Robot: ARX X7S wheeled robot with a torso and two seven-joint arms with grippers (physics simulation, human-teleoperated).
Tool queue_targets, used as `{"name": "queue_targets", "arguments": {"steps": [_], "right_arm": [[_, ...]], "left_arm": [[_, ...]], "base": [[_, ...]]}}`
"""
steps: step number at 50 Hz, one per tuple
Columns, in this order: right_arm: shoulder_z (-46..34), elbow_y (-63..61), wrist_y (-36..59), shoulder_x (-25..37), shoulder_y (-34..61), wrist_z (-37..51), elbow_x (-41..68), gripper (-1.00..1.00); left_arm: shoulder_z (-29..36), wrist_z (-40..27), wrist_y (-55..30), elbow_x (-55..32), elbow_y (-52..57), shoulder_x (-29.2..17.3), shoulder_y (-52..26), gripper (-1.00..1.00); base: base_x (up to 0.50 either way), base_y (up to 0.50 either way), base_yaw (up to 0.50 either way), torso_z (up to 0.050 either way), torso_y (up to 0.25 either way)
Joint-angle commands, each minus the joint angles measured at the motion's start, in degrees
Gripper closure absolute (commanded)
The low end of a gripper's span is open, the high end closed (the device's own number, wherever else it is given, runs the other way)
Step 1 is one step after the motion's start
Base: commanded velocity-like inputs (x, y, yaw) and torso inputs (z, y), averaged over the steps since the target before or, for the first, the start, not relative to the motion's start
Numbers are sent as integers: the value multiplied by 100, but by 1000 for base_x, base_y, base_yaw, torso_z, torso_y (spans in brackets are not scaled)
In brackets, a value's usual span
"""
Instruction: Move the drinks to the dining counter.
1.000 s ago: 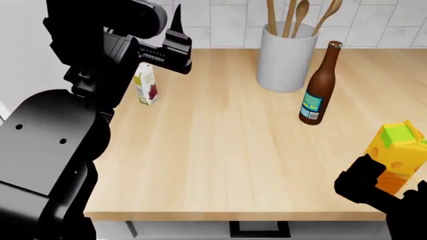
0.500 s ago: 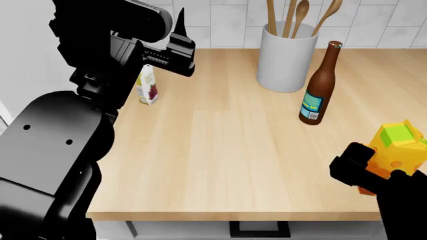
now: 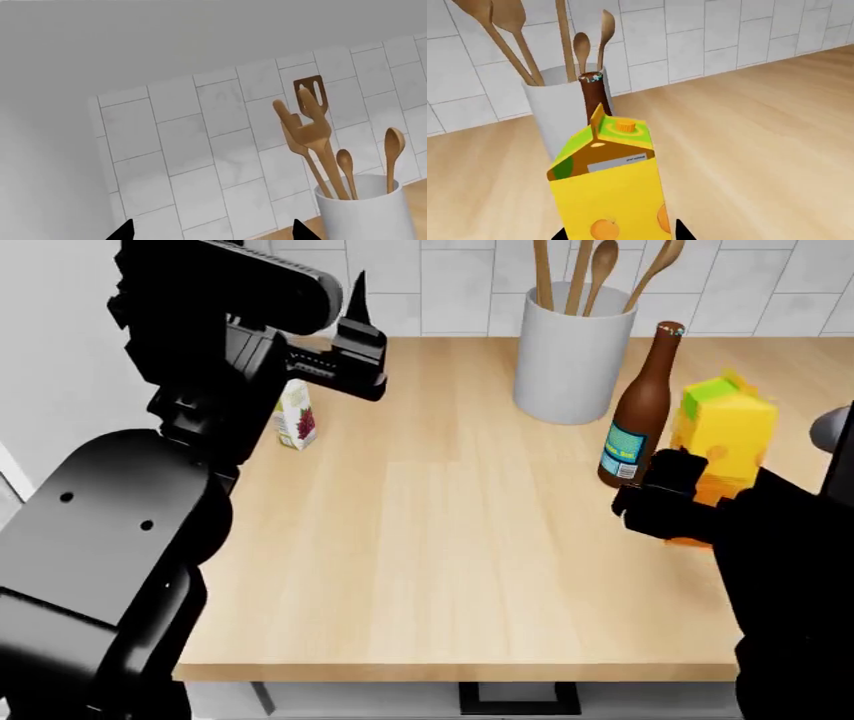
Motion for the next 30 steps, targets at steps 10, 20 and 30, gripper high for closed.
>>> {"name": "queue_targets", "arguments": {"steps": [10, 20, 30], "right_arm": [[-187, -299, 795, -554, 2954, 190, 295, 100], [-413, -228, 783, -563, 3696, 127, 291, 100], [-395, -339, 643, -326, 3853, 169, 445, 100]], "left_arm": [[-608, -505, -656, -42, -938, 328, -61, -100], [-482, -500, -701, -63, -1406, 359, -124, -100], [-473, -692, -888, -17, -1386, 356, -84, -100]], "base": [[0, 0, 0, 0, 1], [0, 0, 0, 0, 1], [0, 0, 0, 0, 1]]}}
